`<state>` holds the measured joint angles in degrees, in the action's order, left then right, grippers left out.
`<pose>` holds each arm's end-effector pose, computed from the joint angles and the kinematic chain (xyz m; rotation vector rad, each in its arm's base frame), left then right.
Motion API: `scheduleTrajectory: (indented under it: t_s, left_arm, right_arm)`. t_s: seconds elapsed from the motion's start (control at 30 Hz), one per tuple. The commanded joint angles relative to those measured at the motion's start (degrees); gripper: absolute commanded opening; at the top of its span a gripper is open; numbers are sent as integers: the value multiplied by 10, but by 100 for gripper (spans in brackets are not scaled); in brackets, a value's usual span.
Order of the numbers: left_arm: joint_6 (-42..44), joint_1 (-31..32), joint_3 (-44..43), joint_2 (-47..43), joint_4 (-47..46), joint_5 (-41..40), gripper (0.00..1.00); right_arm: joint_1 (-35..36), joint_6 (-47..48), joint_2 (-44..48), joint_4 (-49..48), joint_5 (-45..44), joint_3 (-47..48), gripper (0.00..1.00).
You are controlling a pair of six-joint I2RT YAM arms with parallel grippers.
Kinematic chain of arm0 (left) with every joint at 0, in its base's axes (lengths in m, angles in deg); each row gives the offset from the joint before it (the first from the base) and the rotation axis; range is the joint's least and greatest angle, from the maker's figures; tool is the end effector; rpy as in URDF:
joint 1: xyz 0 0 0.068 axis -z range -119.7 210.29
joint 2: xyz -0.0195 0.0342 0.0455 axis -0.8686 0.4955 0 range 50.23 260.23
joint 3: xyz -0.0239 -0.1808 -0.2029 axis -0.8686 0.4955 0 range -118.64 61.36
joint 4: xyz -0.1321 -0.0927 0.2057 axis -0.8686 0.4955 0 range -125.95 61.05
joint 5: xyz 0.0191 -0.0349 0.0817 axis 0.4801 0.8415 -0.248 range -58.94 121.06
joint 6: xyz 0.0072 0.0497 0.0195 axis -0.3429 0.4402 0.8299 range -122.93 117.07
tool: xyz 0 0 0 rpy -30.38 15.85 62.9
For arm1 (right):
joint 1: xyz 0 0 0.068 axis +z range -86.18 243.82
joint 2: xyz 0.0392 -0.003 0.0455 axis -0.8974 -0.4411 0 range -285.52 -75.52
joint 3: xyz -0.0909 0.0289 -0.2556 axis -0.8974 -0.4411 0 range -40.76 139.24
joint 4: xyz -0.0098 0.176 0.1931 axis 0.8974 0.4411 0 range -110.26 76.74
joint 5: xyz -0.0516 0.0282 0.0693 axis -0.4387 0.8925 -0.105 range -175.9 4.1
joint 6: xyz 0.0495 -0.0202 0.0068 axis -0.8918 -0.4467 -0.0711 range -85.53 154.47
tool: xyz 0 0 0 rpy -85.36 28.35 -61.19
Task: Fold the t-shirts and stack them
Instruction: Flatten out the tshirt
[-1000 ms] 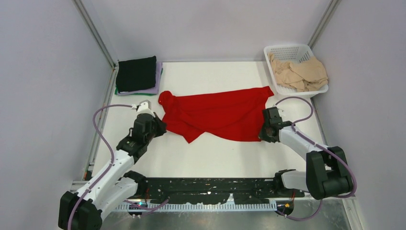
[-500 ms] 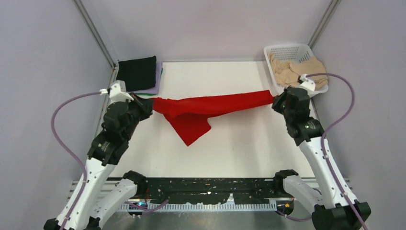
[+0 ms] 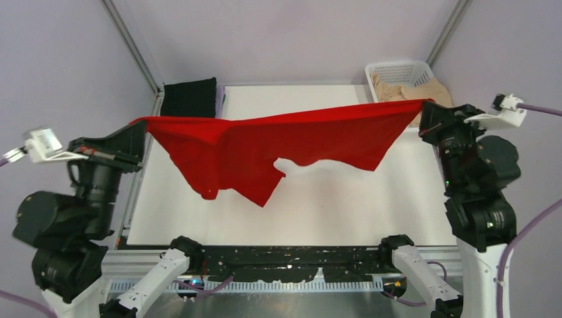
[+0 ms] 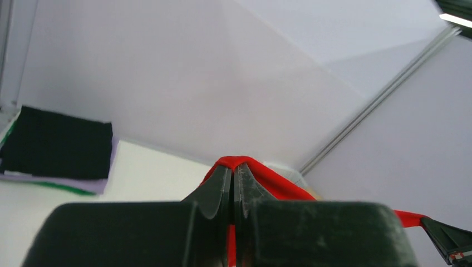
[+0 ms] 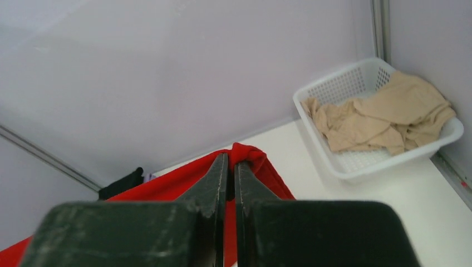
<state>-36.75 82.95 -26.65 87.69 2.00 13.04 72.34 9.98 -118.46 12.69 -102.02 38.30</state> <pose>0.0273 0.0005 0.5249 -0.4009 1.3294 -0.6143 0.0977 0.0046 0.4923 0.4326 1.4599 0.2476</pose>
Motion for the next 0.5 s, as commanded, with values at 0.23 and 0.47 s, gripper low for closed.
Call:
scheduleTrajectory:
  t_s: [0.23,0.47]
  left_arm:
    - [132,0,-299,51,77,97,0]
    - [131,0,-338,39,69,132,0]
  right_arm:
    - [-3,39,53,89,41,182,5]
    - [-3,32,109,103,60,199,5]
